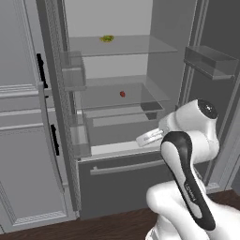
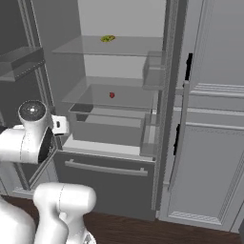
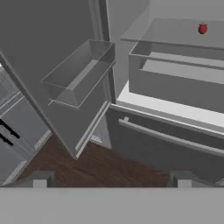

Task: Take the strawberry from the fridge and place it on top of the pancake, located on the dining counter.

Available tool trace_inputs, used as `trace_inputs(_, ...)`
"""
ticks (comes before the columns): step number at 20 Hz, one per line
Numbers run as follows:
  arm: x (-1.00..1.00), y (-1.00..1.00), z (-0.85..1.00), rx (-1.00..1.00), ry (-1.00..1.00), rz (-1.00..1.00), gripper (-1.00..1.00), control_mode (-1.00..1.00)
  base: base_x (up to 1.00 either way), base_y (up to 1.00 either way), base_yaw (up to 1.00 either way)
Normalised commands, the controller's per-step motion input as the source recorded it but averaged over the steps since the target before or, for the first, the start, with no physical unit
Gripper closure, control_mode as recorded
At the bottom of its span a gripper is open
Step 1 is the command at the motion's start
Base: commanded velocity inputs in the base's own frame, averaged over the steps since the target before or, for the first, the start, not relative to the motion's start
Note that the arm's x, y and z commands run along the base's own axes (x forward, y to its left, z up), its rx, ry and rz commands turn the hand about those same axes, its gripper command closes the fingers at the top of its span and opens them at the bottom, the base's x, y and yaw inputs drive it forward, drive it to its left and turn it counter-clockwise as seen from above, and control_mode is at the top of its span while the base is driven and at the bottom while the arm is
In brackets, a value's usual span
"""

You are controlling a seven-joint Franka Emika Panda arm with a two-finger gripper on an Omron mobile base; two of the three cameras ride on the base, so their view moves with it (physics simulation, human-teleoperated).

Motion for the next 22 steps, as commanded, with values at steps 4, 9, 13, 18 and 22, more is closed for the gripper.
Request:
trace_inputs(4, -0.72, -0.55, 0.09, -0.23, -0.04, -0.31, -1.0, -1.0, 0.0, 0.0, 0.0)
trace_inputs(9, -0.58, -0.38, 0.0, -0.11, -0.07, -0.22, -1.0, -1.0, 0.0, 0.0, 0.0)
trace_inputs(13, -0.08, -0.09, -0.04, 0.0, 0.0, -0.05, -1.0, -1.0, 0.0, 0.0, 0.0)
trace_inputs(18, 0.04, 0.0, 0.0, 0.0, 0.0, 0.0, -1.0, -1.0, 0.0, 0.0, 0.0)
trace_inputs(22, 0.2, -0.01, -0.01, 0.01, 0.01, 0.0, -1.0, 1.0, 0.46, 0.0, 0.0)
